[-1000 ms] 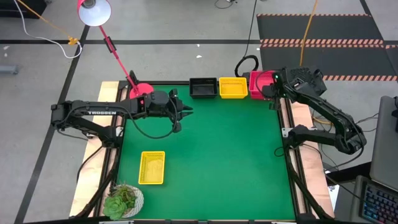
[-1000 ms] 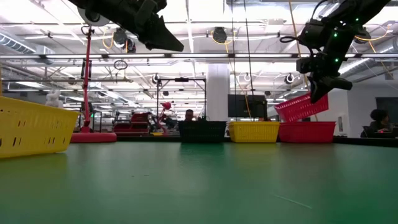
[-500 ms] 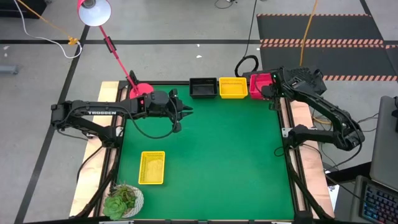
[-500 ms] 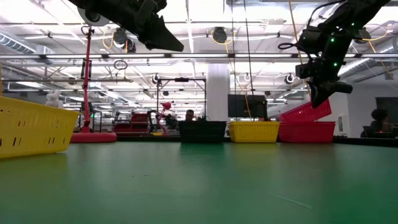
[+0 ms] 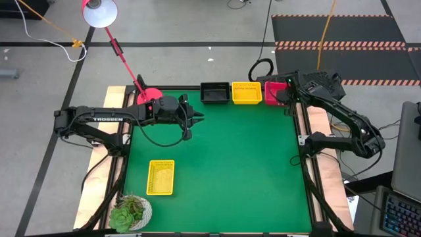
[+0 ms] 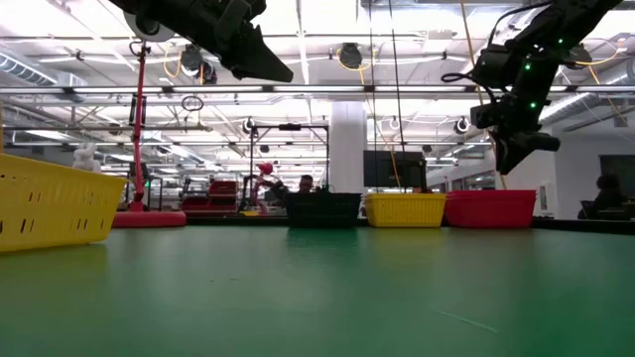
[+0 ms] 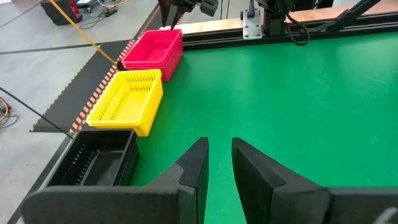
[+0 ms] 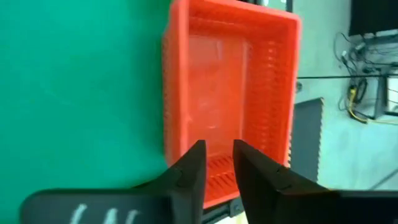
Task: Stack baskets by color
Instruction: Stack the bottom red bin on the top red bins
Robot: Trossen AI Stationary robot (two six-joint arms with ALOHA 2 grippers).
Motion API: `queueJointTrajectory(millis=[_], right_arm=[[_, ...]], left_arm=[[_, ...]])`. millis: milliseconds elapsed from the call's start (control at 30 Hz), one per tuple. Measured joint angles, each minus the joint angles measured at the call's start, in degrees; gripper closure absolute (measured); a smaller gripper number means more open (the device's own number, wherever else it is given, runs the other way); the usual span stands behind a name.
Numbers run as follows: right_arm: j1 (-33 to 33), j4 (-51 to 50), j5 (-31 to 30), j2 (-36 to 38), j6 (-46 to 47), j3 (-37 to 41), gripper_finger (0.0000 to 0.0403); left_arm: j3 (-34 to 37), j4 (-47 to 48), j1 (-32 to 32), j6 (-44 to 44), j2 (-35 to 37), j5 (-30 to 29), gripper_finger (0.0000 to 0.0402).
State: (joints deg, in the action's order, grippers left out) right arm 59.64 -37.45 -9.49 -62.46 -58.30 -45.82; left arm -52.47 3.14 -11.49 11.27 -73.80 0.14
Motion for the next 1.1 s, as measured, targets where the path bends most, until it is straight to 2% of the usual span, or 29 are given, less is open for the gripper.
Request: queueJointTrajectory(millis=[167,267,400,467,600,733,800,1000,1100], right_arm=[[0.0,1.7,-0.9,0.0,1.5,0.0,0.0293],[-0.2,3.7,-0.8,0.4,5.5,0.0,0.0286],[-3.7,3.8,3.7,2.7,10.5,0.0,0.0287],[-6.0,2.5,5.2,3.6,12.6,0.0,0.0294],[-10.2,-4.8,4.4,3.3,13.4,0.0,0.0327],[-13.0,-8.1,-1.6,1.9,14.3,0.0,0.0376],[-13.3,-8.3,-2.4,0.9,14.4,0.0,0.0395],[-13.2,-7.4,-2.7,-6.7,16.5,0.0,0.0397],[-13.2,-6.1,-5.9,-11.4,15.8,0.0,0.0402]], left_arm=[[0.0,0.0,0.0,0.0,0.0,0.0,0.0327],[0.0,0.0,0.0,0.0,0.0,0.0,0.0327],[0.0,0.0,0.0,0.2,0.0,0.0,0.0327],[0.0,-0.1,0.0,0.5,0.0,0.0,0.0327],[0.0,-0.4,0.0,0.5,0.0,0.0,0.0327],[0.0,-0.4,0.0,0.5,0.0,0.0,0.0327],[0.0,-0.6,0.0,0.3,0.0,0.0,0.0327],[0.0,-0.8,0.0,0.1,0.0,0.0,0.0327],[0.0,-0.8,0.0,0.1,0.0,0.0,0.0327]])
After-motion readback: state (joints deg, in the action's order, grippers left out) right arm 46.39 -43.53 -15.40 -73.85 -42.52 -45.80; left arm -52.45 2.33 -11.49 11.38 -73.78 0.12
